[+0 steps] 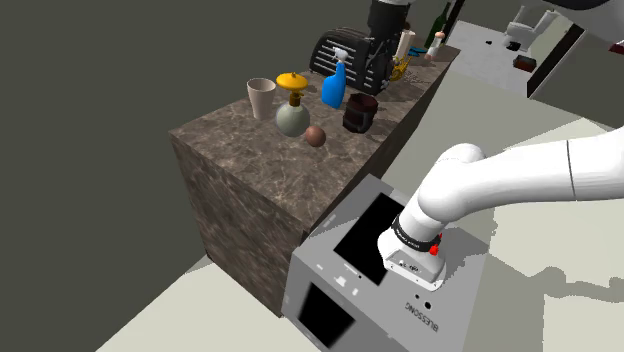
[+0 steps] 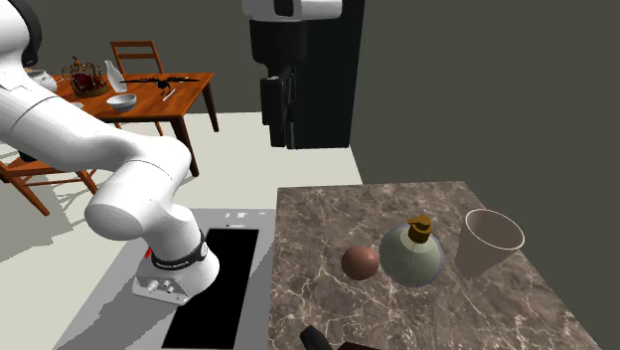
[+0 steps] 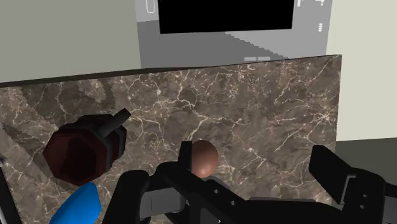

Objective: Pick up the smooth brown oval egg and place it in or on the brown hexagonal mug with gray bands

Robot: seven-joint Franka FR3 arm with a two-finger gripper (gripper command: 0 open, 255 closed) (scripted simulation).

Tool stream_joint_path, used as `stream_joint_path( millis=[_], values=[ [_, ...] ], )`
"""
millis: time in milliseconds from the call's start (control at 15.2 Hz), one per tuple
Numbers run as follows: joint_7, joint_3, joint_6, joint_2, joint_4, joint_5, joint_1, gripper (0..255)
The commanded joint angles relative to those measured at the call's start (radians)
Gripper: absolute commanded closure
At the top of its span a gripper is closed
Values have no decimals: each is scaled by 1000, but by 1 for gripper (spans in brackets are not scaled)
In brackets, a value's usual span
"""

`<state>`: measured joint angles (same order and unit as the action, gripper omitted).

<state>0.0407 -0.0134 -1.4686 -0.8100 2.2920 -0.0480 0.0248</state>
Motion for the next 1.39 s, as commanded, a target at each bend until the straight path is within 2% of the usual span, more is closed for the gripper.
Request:
stream_joint_path(
  millis=[0,660,1320],
  values=[
    [0,0,0,0,0,0,0,0],
    [-103,81,-296,250,92,-17,-3,0],
    [-219,143,-555,601,50,11,-13,0]
  ],
)
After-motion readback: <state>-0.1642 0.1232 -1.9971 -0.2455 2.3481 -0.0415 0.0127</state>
